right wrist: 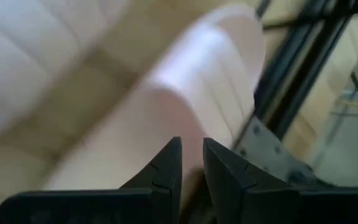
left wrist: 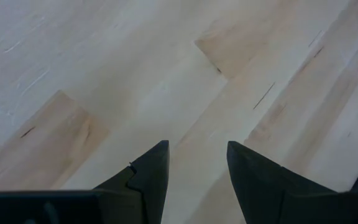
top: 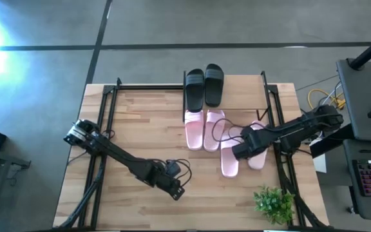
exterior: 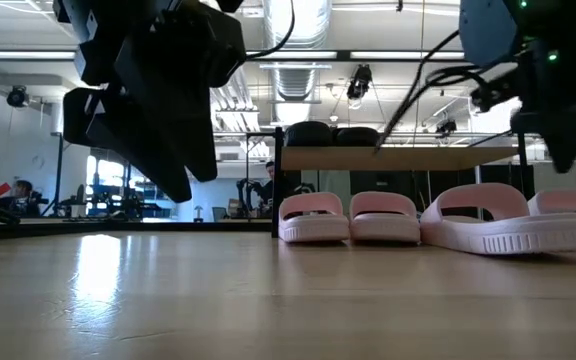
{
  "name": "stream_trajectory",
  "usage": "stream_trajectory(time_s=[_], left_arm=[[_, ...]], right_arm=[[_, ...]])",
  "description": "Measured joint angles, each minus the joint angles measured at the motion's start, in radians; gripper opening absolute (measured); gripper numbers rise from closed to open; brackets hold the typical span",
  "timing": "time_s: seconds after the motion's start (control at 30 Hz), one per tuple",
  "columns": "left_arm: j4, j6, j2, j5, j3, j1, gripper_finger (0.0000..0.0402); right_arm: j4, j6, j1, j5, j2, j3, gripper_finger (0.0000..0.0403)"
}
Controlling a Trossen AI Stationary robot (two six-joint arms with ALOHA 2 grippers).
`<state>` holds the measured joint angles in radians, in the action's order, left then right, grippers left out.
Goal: Pick and place slides into the shelf
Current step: Put the pink slide under the shelf
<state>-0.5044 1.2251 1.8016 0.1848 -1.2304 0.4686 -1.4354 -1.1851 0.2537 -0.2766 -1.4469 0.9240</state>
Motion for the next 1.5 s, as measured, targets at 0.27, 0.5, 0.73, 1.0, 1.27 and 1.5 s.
stream_trajectory(time_s=[0.27,0.5,0.73,1.0,1.27,1.5], left_arm=[[0.0,-0.001,-0.003,0.004,0.0,-0.018,0.0148],[0.0,0.0,-0.003,0.004,0.0,-0.023,0.0148],[0.007,0.001,-0.003,0.003,0.0,-0.023,0.0148],[0.007,0.003,-0.003,0.003,0.0,-0.024,0.0148],[0.006,0.027,-0.003,0.003,0.0,-0.024,0.0148],[0.001,0.026,-0.003,0.003,0.0,-0.026,0.0148]], right_arm=[[-0.025,0.285,-0.055,0.064,-0.021,-0.048,0.0058],[-0.038,0.454,-0.173,-0.011,-0.045,-0.143,0.0058],[0.024,0.604,-0.259,-0.017,-0.049,-0.145,0.0058],[0.213,0.784,-0.266,0.029,-0.048,-0.145,0.0058],[0.299,0.793,-0.264,-0.069,-0.048,-0.141,0.0058],[0.171,0.746,-0.265,-0.147,-0.041,-0.108,0.0058]])
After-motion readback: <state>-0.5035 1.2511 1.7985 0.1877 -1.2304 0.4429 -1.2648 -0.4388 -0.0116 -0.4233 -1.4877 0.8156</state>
